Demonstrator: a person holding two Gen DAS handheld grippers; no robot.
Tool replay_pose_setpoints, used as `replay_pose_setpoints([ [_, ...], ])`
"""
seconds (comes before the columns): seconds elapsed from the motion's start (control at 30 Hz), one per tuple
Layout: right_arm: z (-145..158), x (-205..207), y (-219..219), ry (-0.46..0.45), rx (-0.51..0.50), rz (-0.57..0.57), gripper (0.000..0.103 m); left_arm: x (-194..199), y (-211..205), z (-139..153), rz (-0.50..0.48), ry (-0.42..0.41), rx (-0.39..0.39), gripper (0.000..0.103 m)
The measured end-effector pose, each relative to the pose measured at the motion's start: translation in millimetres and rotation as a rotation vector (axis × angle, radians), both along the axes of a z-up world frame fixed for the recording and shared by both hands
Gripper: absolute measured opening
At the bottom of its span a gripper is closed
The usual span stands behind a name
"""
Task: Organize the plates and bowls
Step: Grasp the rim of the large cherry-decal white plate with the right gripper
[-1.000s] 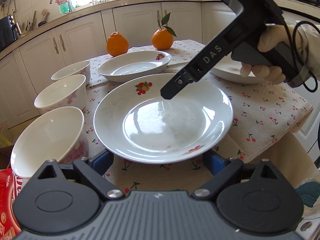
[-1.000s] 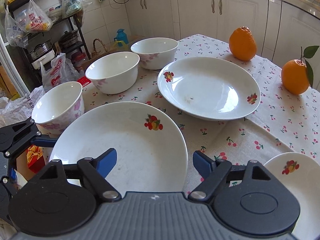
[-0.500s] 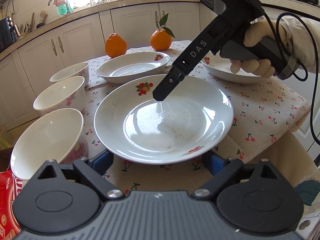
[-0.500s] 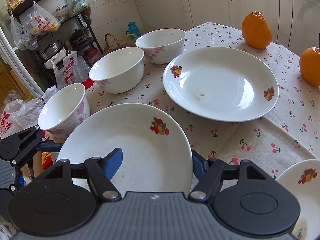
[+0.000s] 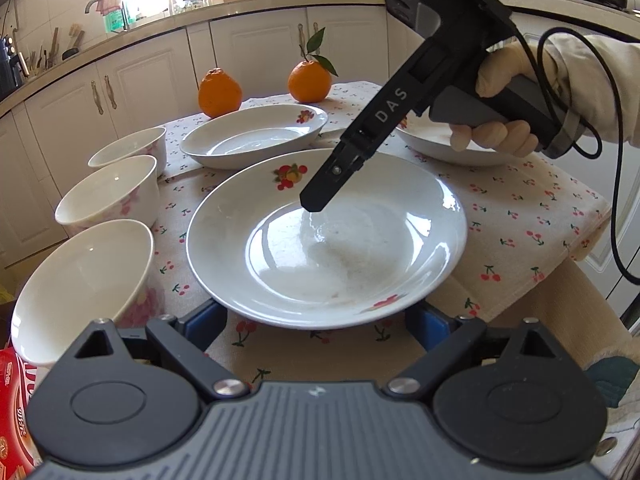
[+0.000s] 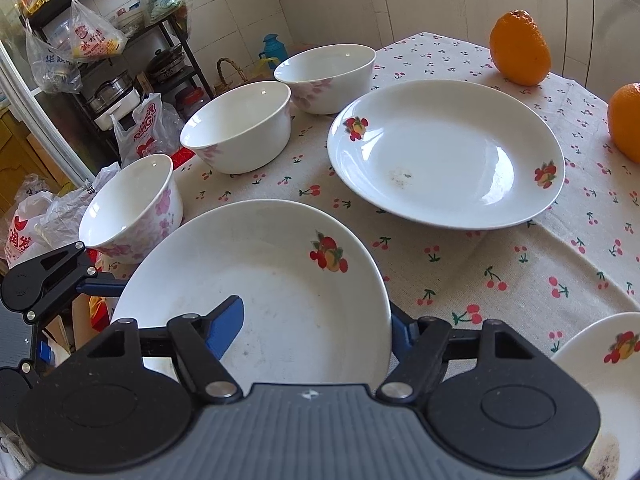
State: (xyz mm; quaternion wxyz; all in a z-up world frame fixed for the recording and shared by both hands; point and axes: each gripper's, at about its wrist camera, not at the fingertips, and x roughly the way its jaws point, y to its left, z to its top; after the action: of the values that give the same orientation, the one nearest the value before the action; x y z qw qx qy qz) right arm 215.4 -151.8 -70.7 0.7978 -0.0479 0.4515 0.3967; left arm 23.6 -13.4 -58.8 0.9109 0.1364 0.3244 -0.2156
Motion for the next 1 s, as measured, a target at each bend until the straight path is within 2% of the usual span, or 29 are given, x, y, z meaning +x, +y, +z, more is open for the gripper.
replay_pose_setpoints([
  [0.37, 8.4, -6.6, -6.2, -0.001, 0.017, -0.018, 0.078, 2.9, -1.6, 3.9, -0.020, 0.017, 0.010, 0.095],
  [1.0, 28.1, -11.6, -30.7, -0.043, 0.022, -0.058, 0.078, 10.4, -12.3, 27.1, -0.081, 0.021, -0.011, 0.095],
])
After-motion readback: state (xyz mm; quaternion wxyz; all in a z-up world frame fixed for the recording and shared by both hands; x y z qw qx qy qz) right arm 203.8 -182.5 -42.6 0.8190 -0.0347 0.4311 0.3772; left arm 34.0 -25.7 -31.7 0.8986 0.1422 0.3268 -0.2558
